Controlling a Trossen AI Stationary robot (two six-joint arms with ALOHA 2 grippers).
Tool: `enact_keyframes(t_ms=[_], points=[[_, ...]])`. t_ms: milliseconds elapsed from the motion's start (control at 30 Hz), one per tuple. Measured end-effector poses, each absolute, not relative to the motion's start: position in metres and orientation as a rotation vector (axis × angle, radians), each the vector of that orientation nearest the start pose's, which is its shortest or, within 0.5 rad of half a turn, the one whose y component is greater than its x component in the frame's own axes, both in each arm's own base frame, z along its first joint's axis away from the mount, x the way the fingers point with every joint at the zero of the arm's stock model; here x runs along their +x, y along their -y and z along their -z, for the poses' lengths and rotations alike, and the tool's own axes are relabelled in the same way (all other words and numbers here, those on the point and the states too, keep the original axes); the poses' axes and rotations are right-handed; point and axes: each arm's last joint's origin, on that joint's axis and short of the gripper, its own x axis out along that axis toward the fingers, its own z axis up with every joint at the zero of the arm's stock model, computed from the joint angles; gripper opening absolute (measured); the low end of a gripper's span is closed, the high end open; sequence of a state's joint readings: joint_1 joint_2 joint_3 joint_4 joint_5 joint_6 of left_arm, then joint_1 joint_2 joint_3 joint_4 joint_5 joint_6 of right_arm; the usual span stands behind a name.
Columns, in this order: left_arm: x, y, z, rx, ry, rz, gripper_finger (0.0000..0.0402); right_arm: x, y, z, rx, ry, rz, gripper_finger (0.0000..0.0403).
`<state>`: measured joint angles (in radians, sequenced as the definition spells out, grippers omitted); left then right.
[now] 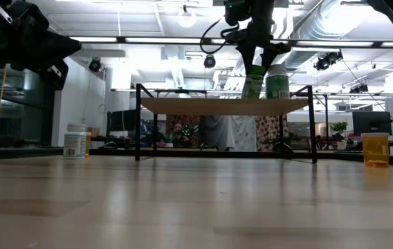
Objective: Pick and place medicine bottles onto shelf by color
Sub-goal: Put the light green pill bottle on the shelf, then put the blue pill bottle on the shelf
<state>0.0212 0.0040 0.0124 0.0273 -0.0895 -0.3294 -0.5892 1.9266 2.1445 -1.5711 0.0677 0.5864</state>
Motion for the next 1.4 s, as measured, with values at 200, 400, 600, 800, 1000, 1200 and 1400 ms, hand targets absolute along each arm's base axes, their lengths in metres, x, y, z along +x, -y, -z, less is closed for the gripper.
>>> enact_keyframes(t_ms=[200,400,600,800,1000,1200,1400], points=[[0.097,-0.005,-0.17,-0.331,0.054,-0.104,0.0003,0.297,0.201,-0.368,0.832,-1.146,0.941,0.0229],[0.097,-0.005,-0.17,-0.331,0.053,-0.103,0.0003,0.297,0.201,-0.368,0.832,-1.145,0.941,0.0249],[0.097,-0.005,-0.17,-0.33,0.054,-0.104,0.0003,0.297,0.201,-0.368,0.826,-1.149,0.934,0.025],[0.097,-0.005,-0.17,-0.33,0.054,-0.104,0.0003,0.295,0.196,-0.374,0.911,-1.15,0.743,0.0251],[0.097,-0.005,-0.17,-0.316,0.052,-0.104,0.0003,0.287,0.167,-0.399,0.752,-1.119,0.655,0.0251],[0.097,-0.005,-0.17,-0.305,0.053,-0.109,0.0003,0.279,0.108,-0.427,0.455,-1.08,0.623,0.0251],[0.097,-0.005,-0.17,-0.304,0.053,-0.11,0.0003,0.233,0.048,-0.386,0.373,-1.175,0.637,0.025]])
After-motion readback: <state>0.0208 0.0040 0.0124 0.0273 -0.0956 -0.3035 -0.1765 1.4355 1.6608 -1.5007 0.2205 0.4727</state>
